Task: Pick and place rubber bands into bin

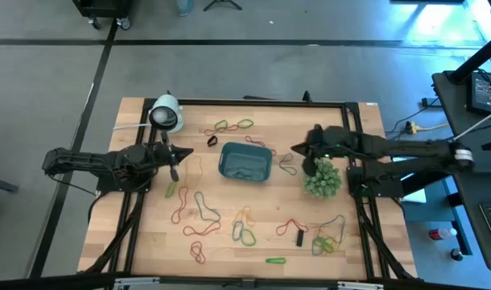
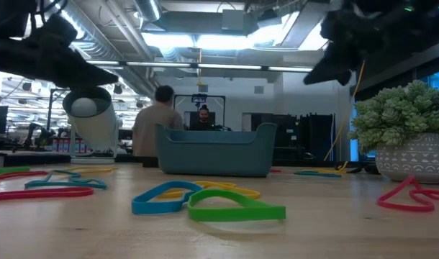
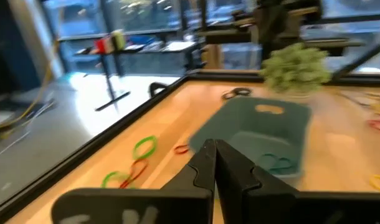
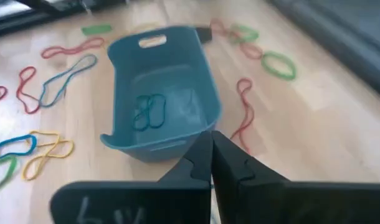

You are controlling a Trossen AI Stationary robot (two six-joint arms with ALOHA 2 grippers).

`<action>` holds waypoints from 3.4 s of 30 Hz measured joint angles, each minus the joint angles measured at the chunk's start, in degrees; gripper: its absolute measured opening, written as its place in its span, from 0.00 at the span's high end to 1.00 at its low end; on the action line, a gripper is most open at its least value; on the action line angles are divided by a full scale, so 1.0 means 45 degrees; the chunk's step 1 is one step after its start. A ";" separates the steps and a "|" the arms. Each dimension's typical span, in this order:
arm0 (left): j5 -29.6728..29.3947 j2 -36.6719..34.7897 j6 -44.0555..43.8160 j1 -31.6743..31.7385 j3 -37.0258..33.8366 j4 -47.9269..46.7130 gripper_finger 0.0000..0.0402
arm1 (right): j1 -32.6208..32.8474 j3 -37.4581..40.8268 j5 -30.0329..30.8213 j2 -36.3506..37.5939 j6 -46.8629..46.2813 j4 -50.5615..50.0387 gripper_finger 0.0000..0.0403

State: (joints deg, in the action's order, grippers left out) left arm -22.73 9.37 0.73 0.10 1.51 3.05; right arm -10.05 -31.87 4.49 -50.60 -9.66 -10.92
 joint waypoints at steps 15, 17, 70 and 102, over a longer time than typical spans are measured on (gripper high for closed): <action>-0.2033 0.4948 -0.1908 0.0000 0.1304 0.0898 0.99 | -0.0423 0.3884 -0.0009 0.3334 0.0637 0.3523 0.95; -0.2025 0.5603 -0.1578 0.0000 0.1367 0.1587 0.99 | -0.0421 0.3884 -0.0012 0.3339 0.0056 0.3548 0.94; 0.1472 1.5396 -0.0790 0.4974 0.6103 0.0618 0.99 | -0.0416 0.3879 -0.0014 0.3329 -0.2388 0.3502 0.96; 0.2190 1.9696 0.0685 0.0826 1.3667 -0.2093 0.99 | -0.0385 0.3864 -0.0014 0.3329 -0.2126 0.3345 0.96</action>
State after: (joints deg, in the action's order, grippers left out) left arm -12.87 98.01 3.81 3.81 63.01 -6.37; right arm -11.78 -14.48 4.43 -35.62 -19.22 4.13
